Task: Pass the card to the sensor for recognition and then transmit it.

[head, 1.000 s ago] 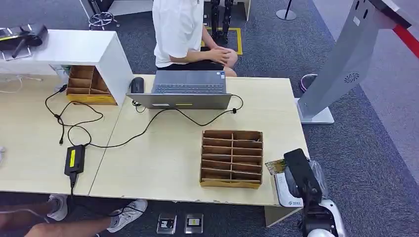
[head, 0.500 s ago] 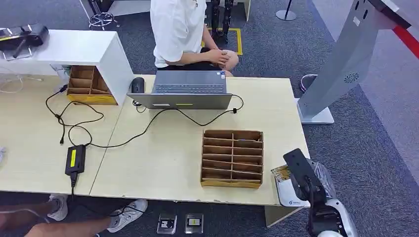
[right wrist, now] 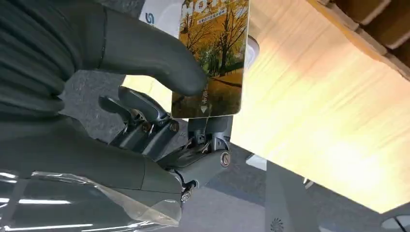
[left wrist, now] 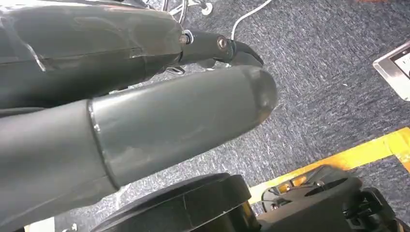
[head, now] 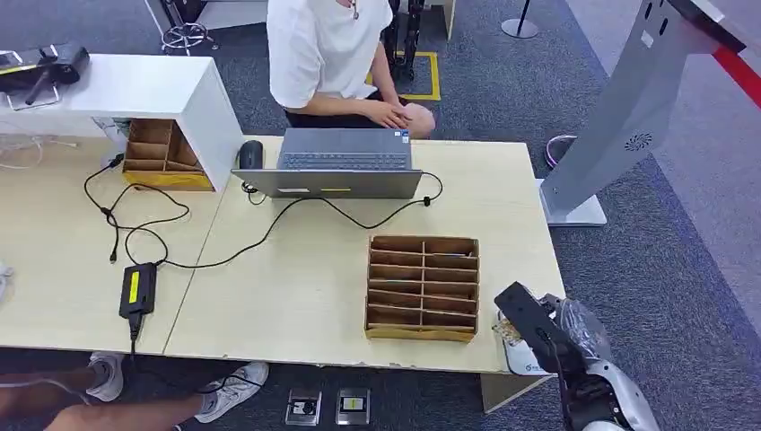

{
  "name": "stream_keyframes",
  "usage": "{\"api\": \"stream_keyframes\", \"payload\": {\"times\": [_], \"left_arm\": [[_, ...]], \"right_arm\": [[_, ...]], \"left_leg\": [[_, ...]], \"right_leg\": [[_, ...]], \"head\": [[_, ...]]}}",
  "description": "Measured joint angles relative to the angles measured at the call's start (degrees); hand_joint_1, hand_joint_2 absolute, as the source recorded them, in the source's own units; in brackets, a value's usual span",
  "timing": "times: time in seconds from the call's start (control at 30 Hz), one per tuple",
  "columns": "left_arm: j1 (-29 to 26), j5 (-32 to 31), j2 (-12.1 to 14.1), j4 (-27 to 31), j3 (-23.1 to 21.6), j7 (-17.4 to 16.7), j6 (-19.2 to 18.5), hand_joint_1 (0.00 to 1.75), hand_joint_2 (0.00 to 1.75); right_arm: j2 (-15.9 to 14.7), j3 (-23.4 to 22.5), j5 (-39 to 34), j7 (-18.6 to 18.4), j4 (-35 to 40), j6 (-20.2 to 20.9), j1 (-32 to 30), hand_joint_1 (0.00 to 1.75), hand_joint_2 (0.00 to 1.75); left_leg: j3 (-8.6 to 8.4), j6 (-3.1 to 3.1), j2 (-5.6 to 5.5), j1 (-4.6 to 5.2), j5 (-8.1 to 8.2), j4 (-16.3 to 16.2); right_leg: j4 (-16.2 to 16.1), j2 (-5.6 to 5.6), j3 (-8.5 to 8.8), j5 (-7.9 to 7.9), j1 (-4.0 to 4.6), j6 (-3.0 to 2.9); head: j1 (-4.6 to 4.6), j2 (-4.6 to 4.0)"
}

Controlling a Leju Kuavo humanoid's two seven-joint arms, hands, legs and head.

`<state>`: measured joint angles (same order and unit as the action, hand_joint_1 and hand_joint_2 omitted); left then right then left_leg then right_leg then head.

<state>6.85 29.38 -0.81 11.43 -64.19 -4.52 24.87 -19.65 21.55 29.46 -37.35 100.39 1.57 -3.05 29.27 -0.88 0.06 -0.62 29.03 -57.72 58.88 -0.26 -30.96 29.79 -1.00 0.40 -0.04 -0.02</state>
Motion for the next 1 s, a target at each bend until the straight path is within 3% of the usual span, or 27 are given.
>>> {"api": "stream_keyframes", "payload": {"times": [0.2, 0.37, 0.67, 1.0], "left_arm": [[0.0, 0.0, 0.0, 0.0, 0.0, -0.3, 0.0, 0.0, 0.0], [0.0, -0.1, -0.1, 0.1, 0.0, -0.5, 0.1, 0.0, 0.0], [0.0, 0.0, -0.3, 0.2, 0.0, -1.0, 0.3, 0.0, 0.0], [0.0, 0.0, -0.4, 0.7, 0.0, -1.3, 0.3, 0.0, 0.0]], "right_arm": [[0.0, 0.0, 0.2, 0.0, 0.0, 1.2, 0.0, 1.75, 1.75], [0.0, -0.2, 1.4, 0.0, -0.5, 5.9, 0.5, 1.75, 1.75], [0.0, -0.1, 1.9, 0.0, -1.6, 9.9, 2.5, 1.75, 1.75], [-0.1, 0.1, 2.8, 0.0, -4.2, 12.5, 4.6, 1.75, 1.75]], "left_leg": [[0.03, 0.02, 0.0, 0.03, -0.01, 0.0], [0.07, 0.1, 0.0, 0.07, -0.05, 0.0], [0.13, 0.2, 0.0, 0.14, -0.11, 0.0], [0.22, 0.27, -0.01, 0.18, -0.15, -0.1]], "right_leg": [[0.0, 0.0, 0.0, -0.01, -0.02, 0.01], [0.0, 0.0, -0.02, -0.05, -0.06, 0.07], [-0.1, 0.0, -0.05, -0.14, -0.12, 0.21], [-0.1, 0.0, -0.06, -0.2, -0.15, 0.31]], "head": [[0.0, 0.0], [0.0, 0.0], [0.0, 0.02], [0.0, 0.0]]}}
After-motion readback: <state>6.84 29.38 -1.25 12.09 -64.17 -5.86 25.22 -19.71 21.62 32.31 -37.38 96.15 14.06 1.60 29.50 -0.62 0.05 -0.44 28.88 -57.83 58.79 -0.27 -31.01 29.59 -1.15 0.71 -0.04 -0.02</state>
